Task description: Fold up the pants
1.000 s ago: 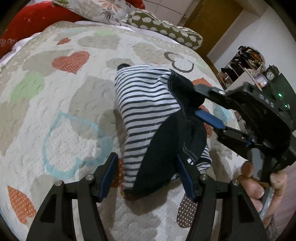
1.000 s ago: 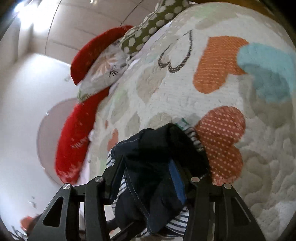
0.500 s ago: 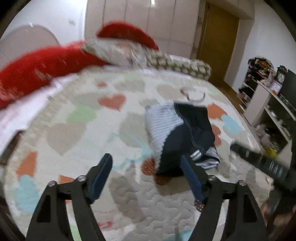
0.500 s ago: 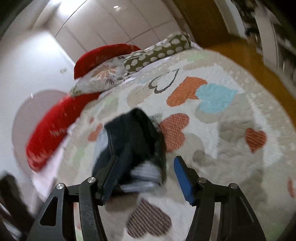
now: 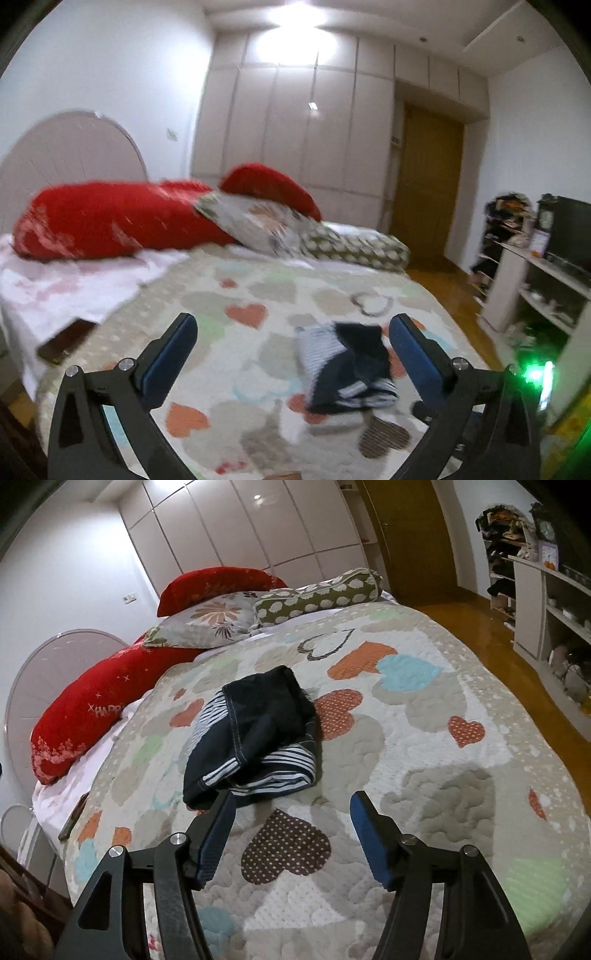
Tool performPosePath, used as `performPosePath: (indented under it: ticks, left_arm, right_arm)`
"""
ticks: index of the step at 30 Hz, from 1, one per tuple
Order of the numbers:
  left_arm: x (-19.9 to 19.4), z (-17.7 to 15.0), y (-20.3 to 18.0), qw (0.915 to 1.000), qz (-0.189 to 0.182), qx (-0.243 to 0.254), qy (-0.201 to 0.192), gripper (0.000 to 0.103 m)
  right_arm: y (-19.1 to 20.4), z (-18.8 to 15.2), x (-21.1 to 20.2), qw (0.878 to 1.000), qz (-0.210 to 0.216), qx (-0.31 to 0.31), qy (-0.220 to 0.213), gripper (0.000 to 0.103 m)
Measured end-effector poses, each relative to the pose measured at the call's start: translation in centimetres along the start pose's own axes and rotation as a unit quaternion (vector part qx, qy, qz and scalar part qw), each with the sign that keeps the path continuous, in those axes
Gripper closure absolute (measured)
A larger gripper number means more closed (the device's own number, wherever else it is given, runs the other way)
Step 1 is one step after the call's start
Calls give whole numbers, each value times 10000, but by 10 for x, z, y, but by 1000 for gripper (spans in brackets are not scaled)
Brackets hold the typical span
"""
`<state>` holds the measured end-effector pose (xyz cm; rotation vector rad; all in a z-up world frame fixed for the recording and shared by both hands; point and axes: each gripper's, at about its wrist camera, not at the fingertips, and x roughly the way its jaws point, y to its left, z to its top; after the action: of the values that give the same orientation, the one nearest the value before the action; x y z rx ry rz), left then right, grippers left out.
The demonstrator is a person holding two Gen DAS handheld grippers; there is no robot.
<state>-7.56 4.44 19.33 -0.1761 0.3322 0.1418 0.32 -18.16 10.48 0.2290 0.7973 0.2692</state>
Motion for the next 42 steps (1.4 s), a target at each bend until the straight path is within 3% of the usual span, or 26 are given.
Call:
performPosePath:
  ticks: [3,8,14,22,42]
  left_arm:
    - [19,-9,-3,9982,83,122,578,0]
    - [51,-45,-10,9860,340,354,1591,0]
    - [64,-73,-13,9737,268,420,2222,0]
    - [69,-83,-7,9658,291,328,2555,0]
    - [71,-91,-13,9611,205,473,2712,0]
  right_arm:
    - [0,-4,0,10000,-76,-49,38,33]
    - [1,-13,7,9994,-245,-205,163,33]
    - [3,-21,14,9977,-452,-401,320,33]
    - [8,-28,19,9948,-703,-586,444,33]
    - [13,-33,25,9918,-857,-759,570,31]
